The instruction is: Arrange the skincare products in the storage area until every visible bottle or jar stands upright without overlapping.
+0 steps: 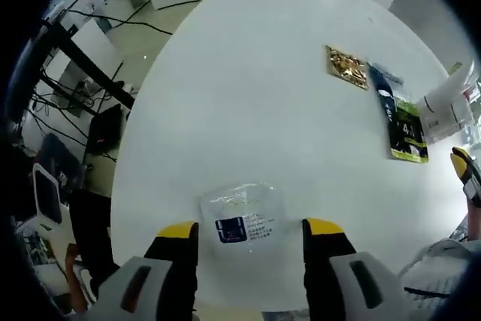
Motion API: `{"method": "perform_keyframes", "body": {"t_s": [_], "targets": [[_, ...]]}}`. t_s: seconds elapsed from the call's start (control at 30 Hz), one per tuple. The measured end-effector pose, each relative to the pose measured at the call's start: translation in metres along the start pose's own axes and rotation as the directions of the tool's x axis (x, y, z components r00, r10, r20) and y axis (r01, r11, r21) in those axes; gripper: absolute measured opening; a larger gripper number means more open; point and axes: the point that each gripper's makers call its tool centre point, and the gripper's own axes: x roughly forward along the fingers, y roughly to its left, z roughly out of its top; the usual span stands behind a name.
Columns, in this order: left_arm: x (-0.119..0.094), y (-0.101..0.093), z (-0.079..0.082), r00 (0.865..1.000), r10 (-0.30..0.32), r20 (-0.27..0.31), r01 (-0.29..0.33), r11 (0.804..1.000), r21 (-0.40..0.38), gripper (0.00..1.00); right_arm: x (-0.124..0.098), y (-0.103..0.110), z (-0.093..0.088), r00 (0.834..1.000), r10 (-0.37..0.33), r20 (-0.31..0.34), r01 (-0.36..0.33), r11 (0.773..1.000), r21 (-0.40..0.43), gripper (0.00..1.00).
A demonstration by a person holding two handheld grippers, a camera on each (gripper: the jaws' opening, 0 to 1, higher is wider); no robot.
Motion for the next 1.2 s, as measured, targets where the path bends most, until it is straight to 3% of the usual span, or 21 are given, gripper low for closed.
{"method": "perform_keyframes", "body": {"t_s": [0.1,0.2,0.57,0.73,1.2], "targets": [[0.0,0.002,-0.001,1.0,-0.002,-0.004,0.002,1.0,0.006,0.55,-0.001,0.0,-0.002,1.0,0.0,-0.005,0.0,1.0,0.0,0.12],[-0.002,0.009,0.0,1.0,-0.002,-0.014,0.002,1.0,-0.007,0.42,-0.002,-0.002,-0.003,1.0,-0.007,-0.008,0.007,1.0,0.002,0.12],[-0.004,0.007,-0.001,1.0,-0.008,-0.022,0.008,1.0,0.005,0.42,-0.003,-0.002,-0.002,1.0,-0.009,-0.002,0.009,1.0,0.002,0.12],[-0.014,0.007,0.006,1.0,-0.008,0.003,0.008,1.0,0.015,0.41,-0.004,-0.003,-0.003,1.0,-0.009,-0.007,0.009,1.0,0.001,0.12],[-0.028,-0.03,0.035,0.993,-0.097,0.071,0.094,0.994,0.051,0.42,-0.01,-0.005,-0.004,1.0,-0.022,0.001,0.022,1.0,0.009,0.12]]}}
